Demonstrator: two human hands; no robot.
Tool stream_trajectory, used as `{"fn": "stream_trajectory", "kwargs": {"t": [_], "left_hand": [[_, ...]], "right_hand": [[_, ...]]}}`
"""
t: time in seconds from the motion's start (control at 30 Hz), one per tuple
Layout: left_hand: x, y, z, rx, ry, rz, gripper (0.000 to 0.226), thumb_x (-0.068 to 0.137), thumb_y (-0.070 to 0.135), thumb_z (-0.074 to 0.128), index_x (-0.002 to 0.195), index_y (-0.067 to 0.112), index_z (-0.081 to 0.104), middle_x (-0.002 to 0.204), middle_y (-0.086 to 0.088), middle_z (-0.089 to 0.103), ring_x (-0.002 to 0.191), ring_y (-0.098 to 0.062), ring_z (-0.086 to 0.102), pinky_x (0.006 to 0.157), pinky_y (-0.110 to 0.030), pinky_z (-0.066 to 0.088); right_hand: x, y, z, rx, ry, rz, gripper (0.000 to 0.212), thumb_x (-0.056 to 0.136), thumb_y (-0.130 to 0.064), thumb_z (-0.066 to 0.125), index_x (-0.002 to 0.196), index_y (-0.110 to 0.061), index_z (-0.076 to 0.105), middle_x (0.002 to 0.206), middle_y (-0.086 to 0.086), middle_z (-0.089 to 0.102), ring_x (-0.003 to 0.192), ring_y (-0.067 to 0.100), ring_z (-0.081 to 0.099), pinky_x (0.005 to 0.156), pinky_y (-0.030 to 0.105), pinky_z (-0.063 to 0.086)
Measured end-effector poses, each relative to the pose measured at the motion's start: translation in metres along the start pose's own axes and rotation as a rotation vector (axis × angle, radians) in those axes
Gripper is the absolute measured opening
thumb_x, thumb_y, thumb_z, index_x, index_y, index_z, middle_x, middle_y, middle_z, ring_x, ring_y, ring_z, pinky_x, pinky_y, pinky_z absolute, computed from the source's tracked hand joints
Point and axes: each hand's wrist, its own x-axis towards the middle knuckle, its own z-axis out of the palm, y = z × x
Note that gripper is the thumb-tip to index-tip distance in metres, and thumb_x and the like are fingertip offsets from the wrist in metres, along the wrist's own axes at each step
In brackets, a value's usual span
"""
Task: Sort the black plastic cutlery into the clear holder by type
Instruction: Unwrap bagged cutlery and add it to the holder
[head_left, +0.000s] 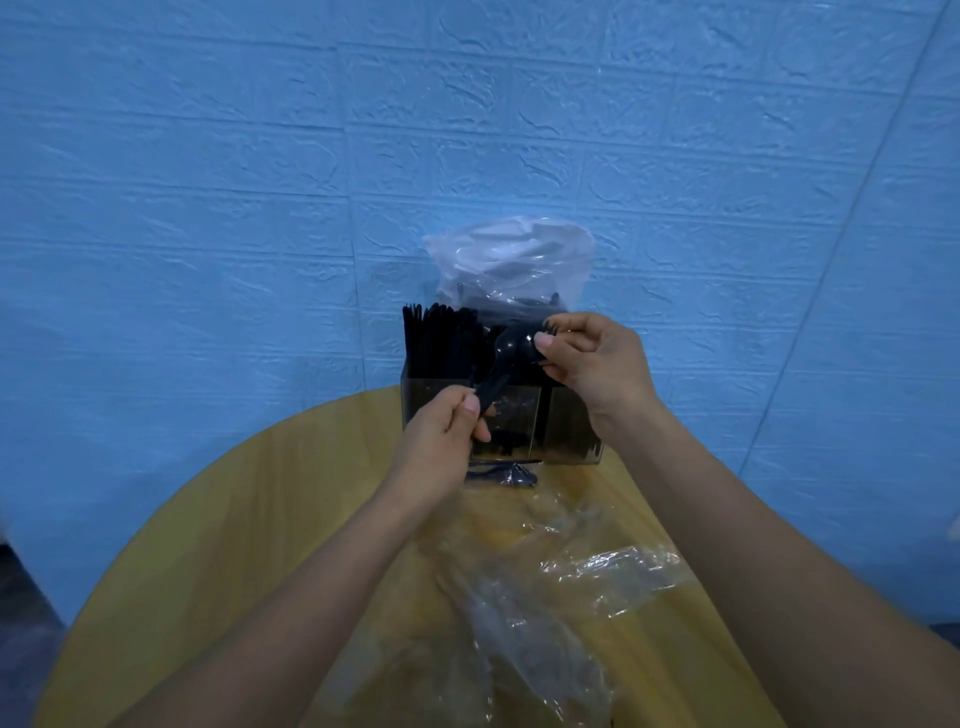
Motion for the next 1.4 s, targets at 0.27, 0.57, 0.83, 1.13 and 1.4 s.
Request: {"fn": "stream_trajectory", "kwargs": {"t": [0.27, 0.57, 0.83, 1.13, 1.4], "left_hand": [[0.001, -0.009, -0.004, -0.004, 0.107, -0.028, 0.025, 0.102, 0.017, 0.033, 0.088, 0.014, 0.053, 0.066, 0.004, 0.051, 0.057, -0.004, 0.043, 0.057, -0.017, 0.034], [0.001, -0.009, -0.005, -0.013, 0.106, -0.011, 0.027, 0.102, 0.016, 0.035, 0.085, 0.021, 0.055, 0.065, 0.006, 0.052, 0.059, -0.006, 0.044, 0.060, -0.020, 0.036], [0.001, -0.010, -0.007, -0.013, 0.099, -0.019, 0.028, 0.101, 0.016, 0.036, 0.084, 0.024, 0.056, 0.063, 0.008, 0.052, 0.057, -0.004, 0.045, 0.059, -0.020, 0.037], [0.002, -0.001, 0.007, 0.007, 0.024, -0.018, 0.026, 0.101, 0.018, 0.037, 0.085, 0.025, 0.057, 0.063, 0.009, 0.053, 0.061, -0.008, 0.048, 0.061, -0.024, 0.041], [0.009, 0.017, 0.037, 0.299, -0.051, 0.134, 0.028, 0.099, 0.021, 0.043, 0.123, 0.018, 0.057, 0.110, 0.004, 0.055, 0.097, -0.008, 0.053, 0.080, -0.018, 0.042]], "right_hand": [[0.008, -0.015, -0.028, 0.037, 0.257, -0.247, 0.025, 0.090, 0.002, 0.057, 0.085, -0.021, 0.046, 0.069, 0.005, 0.057, 0.063, 0.010, 0.058, 0.065, 0.020, 0.054], [0.012, 0.003, -0.008, -0.390, 0.131, -0.501, 0.025, 0.089, -0.005, 0.059, 0.099, -0.026, 0.048, 0.076, 0.001, 0.056, 0.076, 0.026, 0.058, 0.076, 0.050, 0.051], [0.026, 0.034, 0.004, -0.848, 0.054, -0.504, 0.023, 0.085, -0.013, 0.068, 0.107, -0.006, 0.068, 0.102, 0.009, 0.055, 0.101, 0.028, 0.049, 0.085, 0.028, 0.038], [-0.003, 0.014, 0.001, -0.589, -0.081, -0.307, 0.036, 0.097, -0.025, 0.050, 0.128, -0.007, 0.055, 0.100, 0.009, 0.063, 0.095, 0.020, 0.057, 0.082, 0.026, 0.042], [0.000, -0.005, -0.052, -0.100, 0.082, -0.141, 0.011, 0.089, -0.006, 0.061, 0.089, -0.016, 0.058, 0.069, -0.001, 0.061, 0.053, 0.002, 0.056, 0.053, 0.016, 0.043]]}}
